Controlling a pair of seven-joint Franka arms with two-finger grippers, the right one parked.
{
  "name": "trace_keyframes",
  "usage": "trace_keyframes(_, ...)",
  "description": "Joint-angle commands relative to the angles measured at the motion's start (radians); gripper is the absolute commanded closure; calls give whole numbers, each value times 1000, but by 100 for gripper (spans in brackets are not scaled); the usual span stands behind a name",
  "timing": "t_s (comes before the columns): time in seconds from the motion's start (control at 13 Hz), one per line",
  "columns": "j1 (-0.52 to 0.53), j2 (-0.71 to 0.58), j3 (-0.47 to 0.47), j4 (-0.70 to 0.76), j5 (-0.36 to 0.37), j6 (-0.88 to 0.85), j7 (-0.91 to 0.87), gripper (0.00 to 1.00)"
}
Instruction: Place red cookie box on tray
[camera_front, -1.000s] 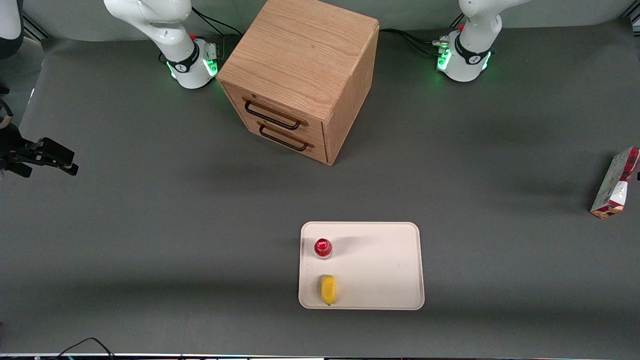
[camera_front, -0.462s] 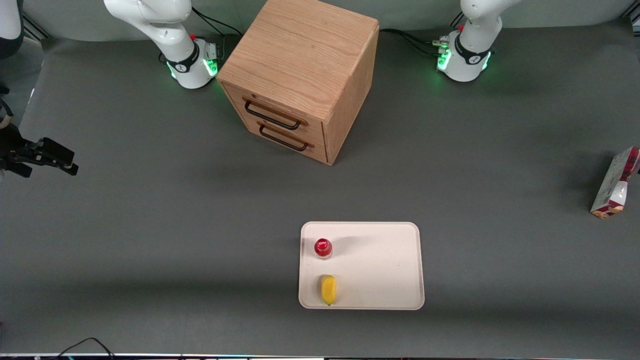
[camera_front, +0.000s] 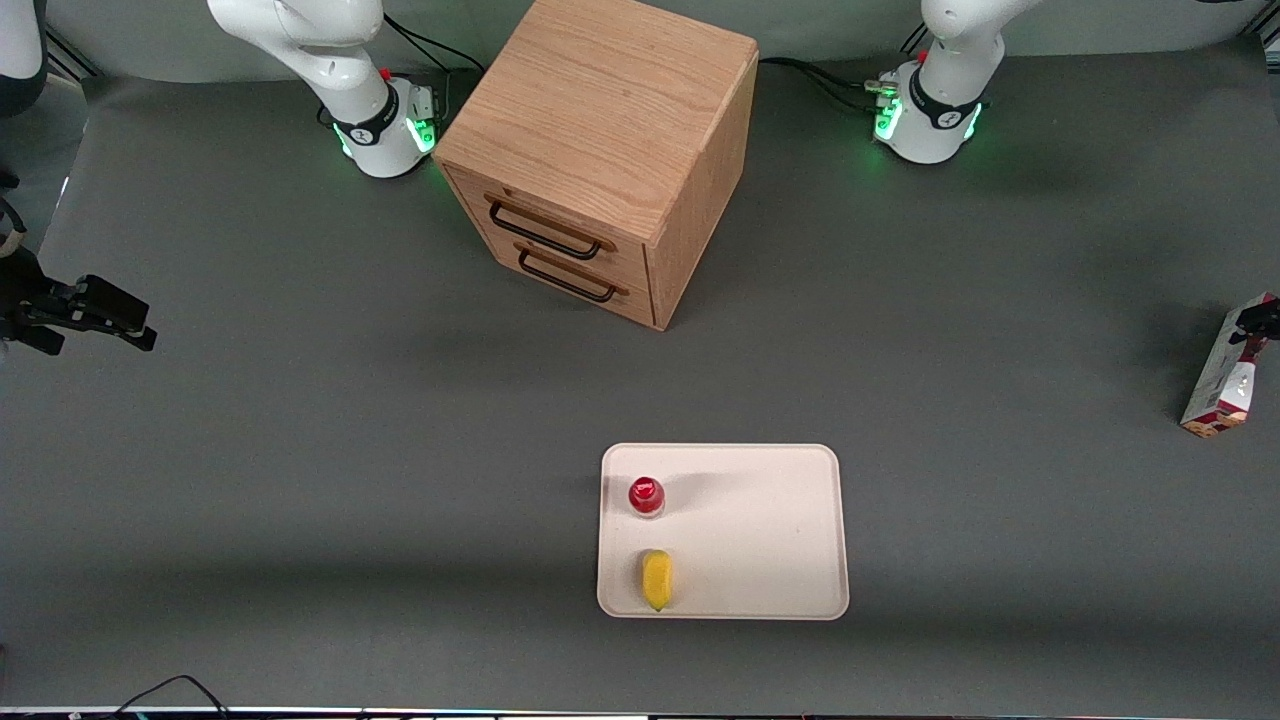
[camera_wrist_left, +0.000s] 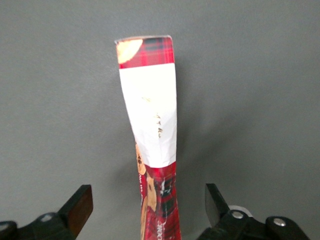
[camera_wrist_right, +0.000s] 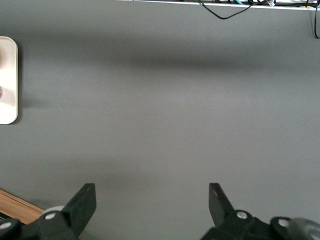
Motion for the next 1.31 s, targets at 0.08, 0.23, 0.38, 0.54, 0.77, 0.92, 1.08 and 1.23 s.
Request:
trace_keyframes(0.08, -5, 22, 11, -25, -24, 68, 37, 35)
trace_keyframes(0.23, -5, 34, 11, -25, -24, 91, 37, 75)
trace_keyframes(0.38, -8, 36, 11, -23, -24, 91, 36, 100)
trace_keyframes(0.54, -13, 25, 11, -19, -24, 69, 27, 100)
trace_keyframes(0.77, -48, -21, 3, 30, -20, -39, -77, 100)
trace_keyframes(0.92, -80, -38, -12, 131, -9, -201, -218, 100)
trace_keyframes(1.08, -91, -41, -69, 254, 0, -356, -411, 100)
trace_keyframes(1.23, -117, -41, -119, 348, 3, -452, -629, 100)
